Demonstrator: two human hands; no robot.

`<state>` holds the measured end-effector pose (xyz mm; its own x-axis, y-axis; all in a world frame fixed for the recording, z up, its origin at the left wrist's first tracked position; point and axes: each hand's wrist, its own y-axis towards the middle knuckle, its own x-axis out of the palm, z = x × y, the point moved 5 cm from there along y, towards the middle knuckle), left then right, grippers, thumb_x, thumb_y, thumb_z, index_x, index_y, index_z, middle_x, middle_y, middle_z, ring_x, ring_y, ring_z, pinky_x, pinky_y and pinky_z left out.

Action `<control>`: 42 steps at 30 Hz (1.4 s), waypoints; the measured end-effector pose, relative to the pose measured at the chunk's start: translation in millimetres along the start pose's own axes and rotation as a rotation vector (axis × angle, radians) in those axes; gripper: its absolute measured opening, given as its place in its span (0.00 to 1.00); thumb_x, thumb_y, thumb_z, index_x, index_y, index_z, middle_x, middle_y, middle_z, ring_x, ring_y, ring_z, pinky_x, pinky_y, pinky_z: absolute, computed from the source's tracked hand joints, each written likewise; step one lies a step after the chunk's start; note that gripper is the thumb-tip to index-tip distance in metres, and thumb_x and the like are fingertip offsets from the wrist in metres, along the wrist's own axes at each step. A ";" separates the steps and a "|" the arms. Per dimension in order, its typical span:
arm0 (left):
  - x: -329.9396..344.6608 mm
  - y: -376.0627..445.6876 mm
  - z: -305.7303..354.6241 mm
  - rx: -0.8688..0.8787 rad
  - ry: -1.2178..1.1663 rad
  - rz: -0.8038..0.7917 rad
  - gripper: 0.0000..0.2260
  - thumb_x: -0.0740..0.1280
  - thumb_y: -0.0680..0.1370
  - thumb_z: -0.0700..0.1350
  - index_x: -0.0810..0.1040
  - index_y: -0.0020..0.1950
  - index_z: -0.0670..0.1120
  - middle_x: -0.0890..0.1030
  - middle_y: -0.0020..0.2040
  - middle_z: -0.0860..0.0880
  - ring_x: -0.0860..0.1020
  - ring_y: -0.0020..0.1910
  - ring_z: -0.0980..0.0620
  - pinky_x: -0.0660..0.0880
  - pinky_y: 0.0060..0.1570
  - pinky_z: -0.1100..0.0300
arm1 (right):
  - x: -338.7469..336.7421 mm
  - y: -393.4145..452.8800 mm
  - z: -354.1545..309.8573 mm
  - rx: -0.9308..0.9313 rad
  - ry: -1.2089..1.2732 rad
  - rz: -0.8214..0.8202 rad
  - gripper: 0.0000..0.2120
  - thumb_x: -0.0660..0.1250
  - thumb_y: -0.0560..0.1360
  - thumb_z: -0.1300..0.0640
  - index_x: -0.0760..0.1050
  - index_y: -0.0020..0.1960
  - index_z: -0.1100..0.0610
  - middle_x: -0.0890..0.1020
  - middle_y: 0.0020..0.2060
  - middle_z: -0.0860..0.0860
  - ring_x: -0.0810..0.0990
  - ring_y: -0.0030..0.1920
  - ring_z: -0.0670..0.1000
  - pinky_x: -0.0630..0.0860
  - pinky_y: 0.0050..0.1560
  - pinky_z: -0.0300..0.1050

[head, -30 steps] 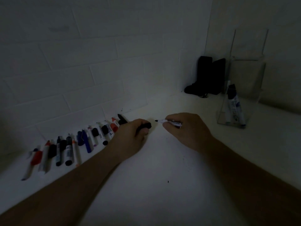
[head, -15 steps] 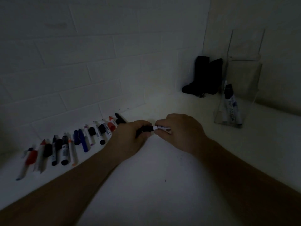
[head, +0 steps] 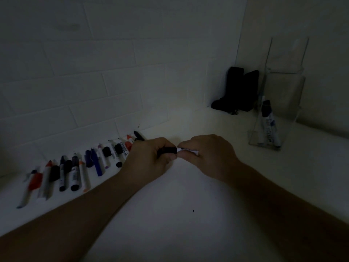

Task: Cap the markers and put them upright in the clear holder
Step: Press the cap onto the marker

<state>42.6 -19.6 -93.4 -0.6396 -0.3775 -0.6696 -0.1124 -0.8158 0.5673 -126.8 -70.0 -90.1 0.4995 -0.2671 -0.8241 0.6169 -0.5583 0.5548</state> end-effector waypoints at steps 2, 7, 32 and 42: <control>1.5 0.1 -3.8 -0.054 -0.050 -0.009 0.05 0.74 0.74 0.41 0.84 0.46 0.51 0.83 0.40 0.60 0.81 0.42 0.63 0.71 0.38 0.77 | 9.6 0.7 1.5 0.028 0.059 -0.055 0.18 0.53 0.79 0.37 0.78 0.52 0.43 0.81 0.39 0.46 0.78 0.39 0.44 0.76 0.39 0.49; 8.1 2.4 -7.0 -0.138 -0.160 -0.068 0.04 0.74 0.74 0.52 0.82 0.48 0.58 0.84 0.39 0.59 0.81 0.40 0.62 0.75 0.40 0.72 | -4.7 6.4 9.5 0.051 0.026 -0.076 0.10 0.55 0.80 0.42 0.73 0.49 0.42 0.74 0.35 0.42 0.73 0.41 0.48 0.72 0.42 0.48; 20.0 -4.0 -4.9 0.129 -0.011 -0.205 0.03 0.72 0.74 0.51 0.81 0.47 0.57 0.81 0.42 0.59 0.80 0.43 0.61 0.79 0.46 0.57 | -141.9 -46.2 155.0 0.634 -0.579 0.063 0.20 0.50 0.81 0.45 0.72 0.65 0.49 0.81 0.44 0.60 0.76 0.43 0.63 0.79 0.44 0.54; -31.8 17.4 7.1 0.120 0.024 -0.172 0.06 0.76 0.71 0.50 0.82 0.44 0.53 0.81 0.36 0.57 0.80 0.36 0.59 0.77 0.41 0.63 | -81.4 -26.1 67.7 0.310 -0.222 0.192 0.16 0.65 0.75 0.59 0.77 0.62 0.54 0.77 0.51 0.57 0.77 0.51 0.60 0.74 0.53 0.52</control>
<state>55.5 -18.6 -58.8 -0.5846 -0.2486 -0.7723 -0.3094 -0.8116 0.4955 -224.7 -86.8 -45.2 0.4237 -0.5324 -0.7328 0.2969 -0.6827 0.6677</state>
